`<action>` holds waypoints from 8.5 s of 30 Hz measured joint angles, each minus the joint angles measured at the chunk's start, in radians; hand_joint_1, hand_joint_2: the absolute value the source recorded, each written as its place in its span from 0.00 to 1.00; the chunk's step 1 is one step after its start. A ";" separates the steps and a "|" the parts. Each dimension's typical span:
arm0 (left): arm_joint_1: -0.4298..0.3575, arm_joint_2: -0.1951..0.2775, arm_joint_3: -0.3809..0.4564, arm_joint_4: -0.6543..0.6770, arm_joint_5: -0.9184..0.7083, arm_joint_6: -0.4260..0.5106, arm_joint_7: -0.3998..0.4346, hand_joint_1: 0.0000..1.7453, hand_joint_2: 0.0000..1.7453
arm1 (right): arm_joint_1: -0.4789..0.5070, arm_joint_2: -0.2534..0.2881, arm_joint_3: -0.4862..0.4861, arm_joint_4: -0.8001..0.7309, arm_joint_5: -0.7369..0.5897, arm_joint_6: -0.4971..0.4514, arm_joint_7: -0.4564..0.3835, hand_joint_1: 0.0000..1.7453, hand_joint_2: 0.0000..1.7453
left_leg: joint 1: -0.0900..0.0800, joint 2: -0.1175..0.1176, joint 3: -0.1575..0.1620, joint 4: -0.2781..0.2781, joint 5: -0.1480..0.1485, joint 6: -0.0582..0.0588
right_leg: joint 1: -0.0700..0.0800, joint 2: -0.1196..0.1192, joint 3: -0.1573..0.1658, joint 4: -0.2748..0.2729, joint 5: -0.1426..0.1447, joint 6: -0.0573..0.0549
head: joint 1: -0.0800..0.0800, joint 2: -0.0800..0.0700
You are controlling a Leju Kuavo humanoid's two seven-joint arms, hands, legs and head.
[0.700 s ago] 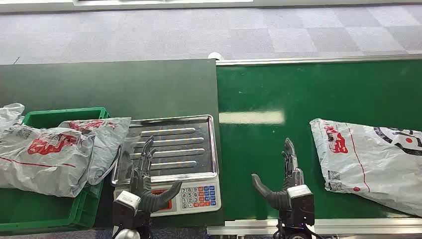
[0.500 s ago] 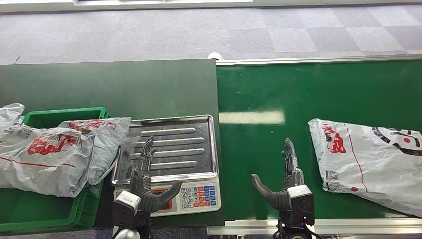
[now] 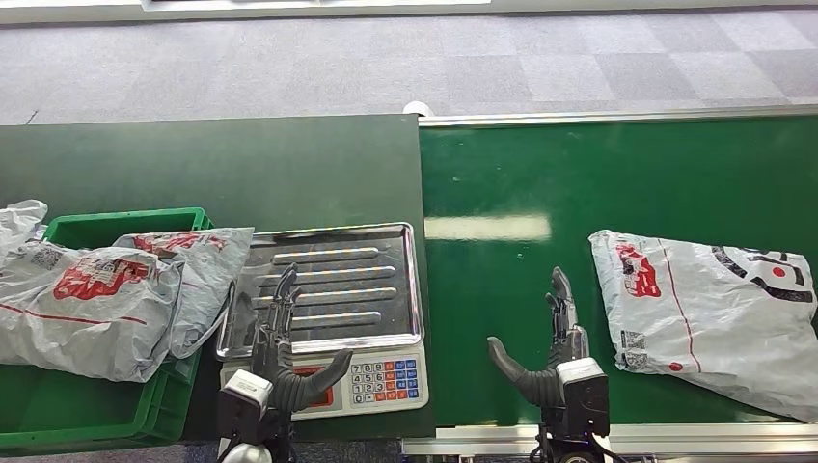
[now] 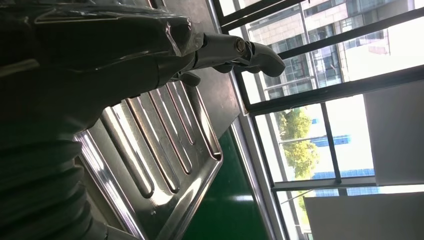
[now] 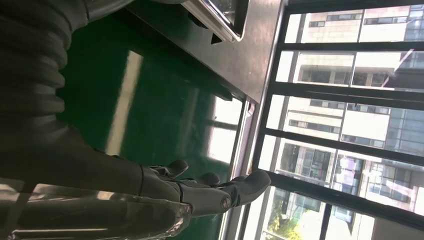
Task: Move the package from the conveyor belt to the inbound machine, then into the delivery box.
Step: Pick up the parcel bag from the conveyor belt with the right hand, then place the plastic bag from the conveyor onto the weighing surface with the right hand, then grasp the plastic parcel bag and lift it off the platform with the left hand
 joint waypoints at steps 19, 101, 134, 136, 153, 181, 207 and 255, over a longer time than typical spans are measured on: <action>0.034 0.001 -0.008 0.006 0.002 0.032 -0.008 0.00 1.00 | 0.041 -0.016 -0.100 -0.086 -0.044 -0.064 -0.027 0.00 1.00 | 0.000 0.000 0.000 0.000 -0.001 0.001 | 0.000 0.000 0.000 0.000 0.000 0.000 | 0.000 0.000; 0.010 0.028 -0.092 -0.048 -0.030 0.023 0.038 0.00 1.00 | -0.555 -0.328 -0.427 0.838 0.889 0.028 0.673 1.00 1.00 | -0.001 -0.002 0.003 0.002 0.000 0.003 | -0.001 -0.001 0.005 -0.001 0.001 0.004 | 0.000 0.000; -0.012 0.027 0.009 -0.206 -0.050 0.117 -0.091 0.00 1.00 | -0.196 -0.066 -0.156 -0.257 0.432 -0.176 0.186 1.00 1.00 | 0.000 -0.001 0.001 0.001 -0.001 0.003 | 0.000 -0.001 0.003 0.000 -0.001 0.003 | 0.000 0.000; -0.043 0.030 0.027 -0.220 -0.050 0.137 -0.096 0.00 1.00 | -0.239 -0.059 -0.076 -0.212 0.560 -0.125 0.240 1.00 1.00 | 0.000 -0.001 0.001 0.001 0.001 0.002 | 0.000 -0.001 0.004 0.000 0.000 0.002 | 0.000 0.000; -0.173 0.045 0.097 -0.292 -0.084 0.260 -0.099 0.00 1.00 | -0.527 0.035 0.308 0.243 0.680 -0.033 0.296 0.97 1.00 | 0.000 -0.002 -0.001 0.002 0.001 0.002 | 0.000 -0.002 0.002 0.001 0.000 0.003 | 0.000 0.000; -0.191 0.070 0.126 -0.298 -0.051 0.274 -0.074 0.00 1.00 | -0.587 0.076 0.416 0.431 0.514 -0.081 0.228 0.00 1.00 | 0.000 -0.003 -0.001 0.002 0.001 0.002 | 0.000 -0.002 0.001 0.000 0.000 0.003 | 0.000 0.000; -0.206 0.080 0.115 -0.143 -0.369 0.086 0.311 0.00 1.00 | -0.394 0.035 0.253 0.020 0.160 -0.121 0.006 0.00 1.00 | 0.000 -0.002 -0.001 0.002 0.001 0.002 | 0.000 -0.001 0.000 0.000 0.000 0.003 | 0.000 0.000; -0.181 0.067 0.231 -0.139 -0.008 0.057 0.040 1.00 1.00 | -0.323 0.019 0.238 0.066 0.018 -0.037 -0.015 0.00 1.00 | 0.000 -0.002 -0.001 0.002 0.000 0.001 | 0.000 -0.001 0.001 0.000 -0.001 0.003 | 0.000 0.000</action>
